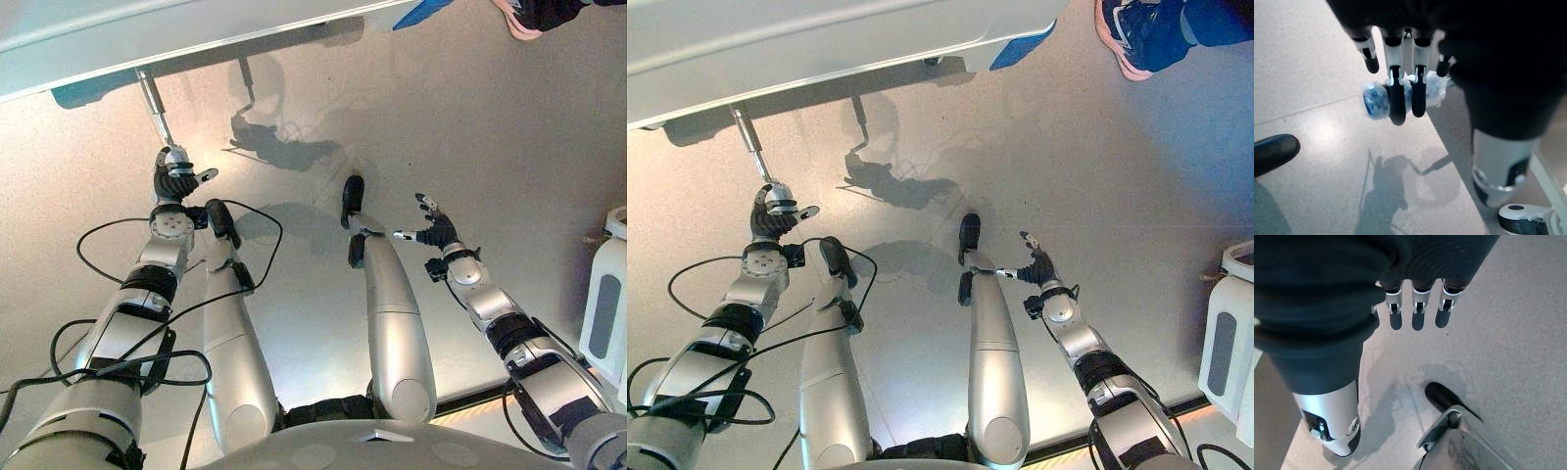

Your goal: Raise the hospital bed

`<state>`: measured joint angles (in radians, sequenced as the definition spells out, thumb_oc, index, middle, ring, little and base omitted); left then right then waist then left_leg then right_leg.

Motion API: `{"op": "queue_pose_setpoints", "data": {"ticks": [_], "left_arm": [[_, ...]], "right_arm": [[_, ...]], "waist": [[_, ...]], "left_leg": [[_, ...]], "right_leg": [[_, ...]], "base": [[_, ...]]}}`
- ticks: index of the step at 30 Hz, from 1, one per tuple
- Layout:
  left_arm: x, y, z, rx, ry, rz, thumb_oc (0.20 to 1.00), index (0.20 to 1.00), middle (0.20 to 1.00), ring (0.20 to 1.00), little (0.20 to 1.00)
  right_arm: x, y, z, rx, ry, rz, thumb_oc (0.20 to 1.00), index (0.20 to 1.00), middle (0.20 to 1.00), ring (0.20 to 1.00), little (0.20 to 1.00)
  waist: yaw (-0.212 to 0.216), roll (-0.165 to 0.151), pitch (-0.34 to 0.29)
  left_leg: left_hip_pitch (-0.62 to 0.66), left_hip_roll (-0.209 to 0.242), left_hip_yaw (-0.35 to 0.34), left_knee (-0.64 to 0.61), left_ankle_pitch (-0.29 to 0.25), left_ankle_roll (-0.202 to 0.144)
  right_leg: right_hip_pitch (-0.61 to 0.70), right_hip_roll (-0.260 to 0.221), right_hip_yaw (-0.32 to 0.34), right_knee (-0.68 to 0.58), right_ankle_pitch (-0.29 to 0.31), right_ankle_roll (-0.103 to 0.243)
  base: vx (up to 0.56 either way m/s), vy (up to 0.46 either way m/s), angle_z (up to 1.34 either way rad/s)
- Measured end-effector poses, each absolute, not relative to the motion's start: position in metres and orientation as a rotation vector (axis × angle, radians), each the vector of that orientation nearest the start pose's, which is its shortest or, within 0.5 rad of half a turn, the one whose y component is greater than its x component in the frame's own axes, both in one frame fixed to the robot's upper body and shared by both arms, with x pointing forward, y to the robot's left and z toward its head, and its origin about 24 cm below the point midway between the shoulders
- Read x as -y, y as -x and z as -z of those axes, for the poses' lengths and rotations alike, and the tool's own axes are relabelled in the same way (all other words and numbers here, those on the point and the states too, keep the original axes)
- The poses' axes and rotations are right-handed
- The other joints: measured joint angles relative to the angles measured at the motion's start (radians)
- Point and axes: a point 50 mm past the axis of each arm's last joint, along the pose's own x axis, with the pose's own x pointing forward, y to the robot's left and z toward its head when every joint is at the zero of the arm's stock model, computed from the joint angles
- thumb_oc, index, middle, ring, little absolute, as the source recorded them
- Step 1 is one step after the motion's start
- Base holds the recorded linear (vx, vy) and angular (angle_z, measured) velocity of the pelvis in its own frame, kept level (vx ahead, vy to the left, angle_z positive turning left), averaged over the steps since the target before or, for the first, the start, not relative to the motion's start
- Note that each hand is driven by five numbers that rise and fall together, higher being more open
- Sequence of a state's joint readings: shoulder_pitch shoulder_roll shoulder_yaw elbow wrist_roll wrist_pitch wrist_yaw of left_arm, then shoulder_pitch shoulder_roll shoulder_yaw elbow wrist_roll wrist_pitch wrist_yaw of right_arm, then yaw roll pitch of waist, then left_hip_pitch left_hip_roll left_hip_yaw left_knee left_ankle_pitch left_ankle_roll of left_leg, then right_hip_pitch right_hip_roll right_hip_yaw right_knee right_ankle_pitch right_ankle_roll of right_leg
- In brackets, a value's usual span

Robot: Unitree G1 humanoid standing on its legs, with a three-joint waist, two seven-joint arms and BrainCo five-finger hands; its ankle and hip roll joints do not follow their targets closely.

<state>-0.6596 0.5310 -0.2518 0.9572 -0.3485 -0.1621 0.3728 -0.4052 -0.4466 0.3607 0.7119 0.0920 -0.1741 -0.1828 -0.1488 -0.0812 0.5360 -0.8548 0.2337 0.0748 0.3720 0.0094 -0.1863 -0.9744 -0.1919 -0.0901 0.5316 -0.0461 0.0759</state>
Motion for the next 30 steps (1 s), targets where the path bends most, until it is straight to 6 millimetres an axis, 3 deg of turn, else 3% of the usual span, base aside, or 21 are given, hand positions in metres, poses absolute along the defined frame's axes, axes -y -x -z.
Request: {"op": "queue_pose_setpoints", "data": {"ticks": [8, 15, 30], "left_arm": [[-0.266, -0.321, -0.059, -0.021, -0.209, -0.366, 1.0, 1.0, 1.0, 1.0, 1.0], [-0.281, -0.298, -0.033, -0.112, -0.169, -0.42, 1.0, 1.0, 1.0, 1.0, 1.0], [-0.291, -0.303, -0.035, -0.132, -0.173, -0.461, 1.0, 1.0, 1.0, 1.0, 1.0]], "right_arm": [[0.214, -0.306, -0.01, -0.153, 0.49, -0.001, 1.0, 1.0, 1.0, 1.0, 1.0], [0.22, -0.304, -0.012, -0.15, 0.474, 0.028, 1.0, 1.0, 1.0, 1.0, 1.0], [0.221, -0.304, -0.011, -0.155, 0.477, 0.03, 1.0, 1.0, 1.0, 1.0, 1.0]], "waist": [[0.03, 0.001, 0.0], [0.06, 0.003, 0.001], [0.062, 0.003, 0.001]], "left_leg": [[0.003, -0.003, 0.004, -0.009, 0.0, 0.0], [0.003, -0.012, 0.003, -0.014, 0.007, -0.002], [0.005, -0.021, 0.004, -0.031, 0.02, 0.0]], "right_leg": [[-0.008, -0.003, 0.004, 0.0, 0.0, 0.0], [-0.011, -0.008, 0.013, 0.002, 0.001, 0.003], [-0.017, -0.017, 0.014, 0.001, 0.005, 0.005]], "base": [[0.0, 0.0, 0.0], [0.0, 0.002, 0.0], [0.0, 0.002, 0.01]]}}
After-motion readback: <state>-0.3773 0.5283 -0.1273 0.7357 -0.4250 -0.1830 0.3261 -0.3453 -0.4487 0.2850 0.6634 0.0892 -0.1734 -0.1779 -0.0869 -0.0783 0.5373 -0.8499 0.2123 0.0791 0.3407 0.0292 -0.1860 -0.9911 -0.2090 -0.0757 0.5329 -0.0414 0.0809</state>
